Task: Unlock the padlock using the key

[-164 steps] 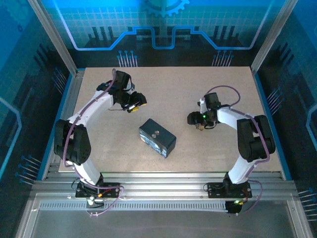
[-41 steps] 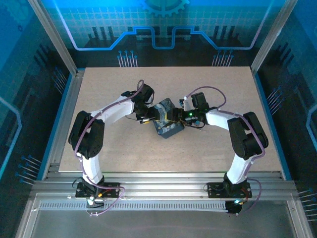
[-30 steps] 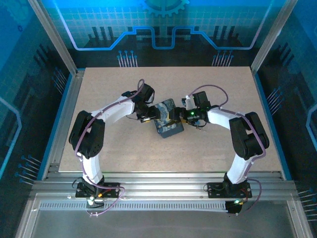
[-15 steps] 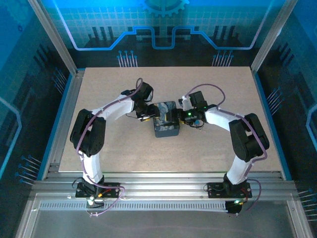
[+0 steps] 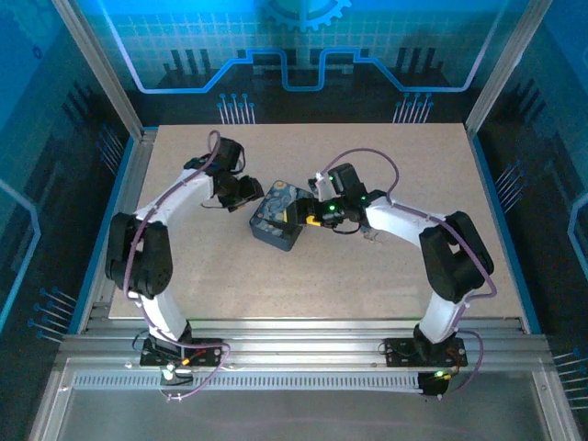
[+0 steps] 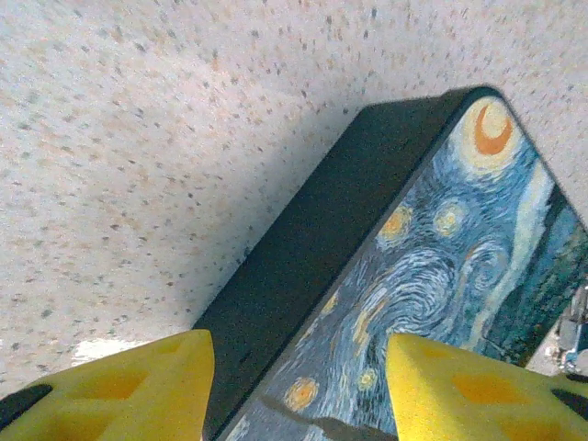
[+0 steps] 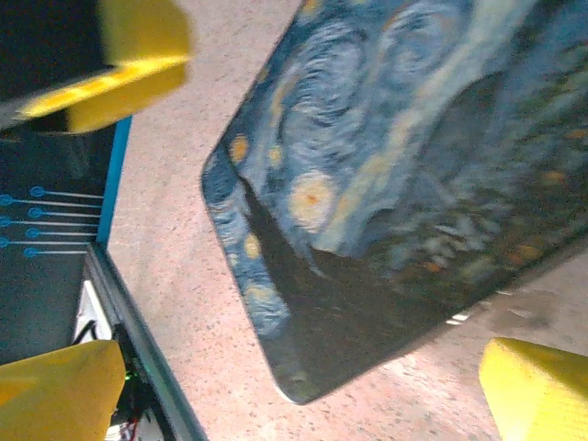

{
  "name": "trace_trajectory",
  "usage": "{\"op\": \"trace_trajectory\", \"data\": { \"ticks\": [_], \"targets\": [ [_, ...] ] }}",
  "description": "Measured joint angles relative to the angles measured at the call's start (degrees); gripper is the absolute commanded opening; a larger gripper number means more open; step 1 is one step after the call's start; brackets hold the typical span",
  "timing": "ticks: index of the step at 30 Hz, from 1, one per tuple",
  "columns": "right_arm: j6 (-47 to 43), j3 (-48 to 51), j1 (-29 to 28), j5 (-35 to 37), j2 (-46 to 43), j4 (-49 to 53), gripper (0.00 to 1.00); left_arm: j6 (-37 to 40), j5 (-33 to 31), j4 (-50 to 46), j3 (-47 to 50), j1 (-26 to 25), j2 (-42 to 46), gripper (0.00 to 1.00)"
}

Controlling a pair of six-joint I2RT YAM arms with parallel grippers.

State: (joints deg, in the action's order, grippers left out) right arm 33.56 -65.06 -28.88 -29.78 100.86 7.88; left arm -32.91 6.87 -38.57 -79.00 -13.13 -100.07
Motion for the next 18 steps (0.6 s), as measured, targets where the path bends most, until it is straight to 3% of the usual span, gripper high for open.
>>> {"op": "trace_trajectory", "data": {
  "ticks": [5, 12, 14, 16, 18],
  "targets": [
    [-3.4, 0.0, 2.9, 2.9, -3.1, 5.2, 1.0, 0.6, -0.1, -0.1, 0.4, -0.4, 2.1, 0.54],
    [-8.2, 0.0, 4.6, 9.1, -7.7, 9.7, 1.0, 1.6, -0.7, -1.5, -1.0, -9.6, 1.9, 0.54],
    [-9.2, 0.0, 5.1, 12.4, -8.6, 11.1, 1.0, 1.8, -1.1, -1.5, -1.9, -10.5, 1.9, 0.62],
    [-10.1, 0.2, 5.9, 16.0, -9.7, 12.4, 1.0, 2.2, -3.4, -1.4, -2.5, -10.6, 1.8, 0.97],
    [-11.2, 0.9, 7.3, 19.3, -11.3, 13.0, 1.0, 2.9, -6.6, -1.2, -2.6, -10.3, 1.9, 0.99]
  ]
}}
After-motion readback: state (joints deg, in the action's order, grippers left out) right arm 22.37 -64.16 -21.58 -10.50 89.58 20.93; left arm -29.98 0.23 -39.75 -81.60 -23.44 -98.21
